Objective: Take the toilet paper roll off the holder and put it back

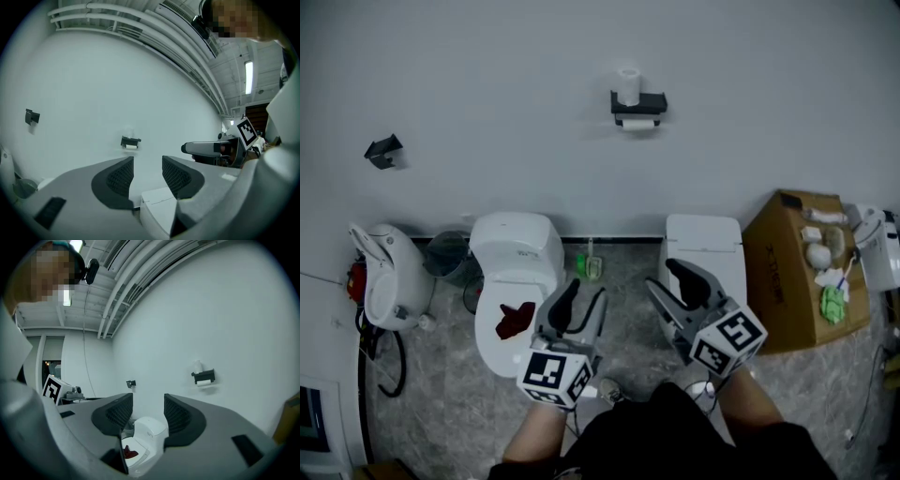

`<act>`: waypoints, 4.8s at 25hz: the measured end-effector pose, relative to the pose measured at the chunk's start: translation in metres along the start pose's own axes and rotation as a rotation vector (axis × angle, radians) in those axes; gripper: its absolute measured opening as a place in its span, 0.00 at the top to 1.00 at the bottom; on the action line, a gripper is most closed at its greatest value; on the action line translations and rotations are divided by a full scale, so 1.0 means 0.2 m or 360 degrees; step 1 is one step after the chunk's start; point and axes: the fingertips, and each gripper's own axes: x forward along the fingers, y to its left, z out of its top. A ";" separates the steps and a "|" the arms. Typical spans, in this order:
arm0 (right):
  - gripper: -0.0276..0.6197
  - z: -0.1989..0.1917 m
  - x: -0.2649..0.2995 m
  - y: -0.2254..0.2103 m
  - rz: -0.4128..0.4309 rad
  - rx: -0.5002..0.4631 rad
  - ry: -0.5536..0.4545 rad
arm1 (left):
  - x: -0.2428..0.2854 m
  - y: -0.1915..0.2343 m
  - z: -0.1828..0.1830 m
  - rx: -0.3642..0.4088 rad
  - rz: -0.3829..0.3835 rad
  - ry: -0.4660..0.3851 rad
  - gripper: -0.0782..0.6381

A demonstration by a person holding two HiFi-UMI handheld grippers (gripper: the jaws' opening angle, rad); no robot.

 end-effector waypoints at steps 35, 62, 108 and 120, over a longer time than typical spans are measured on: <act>0.60 0.15 0.51 -1.06 0.0191 0.0163 -0.0048 | 1.08 0.10 0.13 0.0104 0.0167 0.0088 0.61; 0.58 0.13 1.51 -1.02 -0.0196 0.0145 0.0007 | 1.35 1.17 0.23 -0.0030 -0.0156 0.0081 0.61; 0.41 0.67 2.12 -1.98 -0.0546 -0.0190 0.0026 | 2.19 1.37 0.48 0.0031 -0.0172 0.0009 0.61; 0.40 0.68 2.24 -2.01 -0.0540 -0.0243 0.0126 | 2.22 1.40 0.55 0.0042 -0.0167 -0.0037 0.61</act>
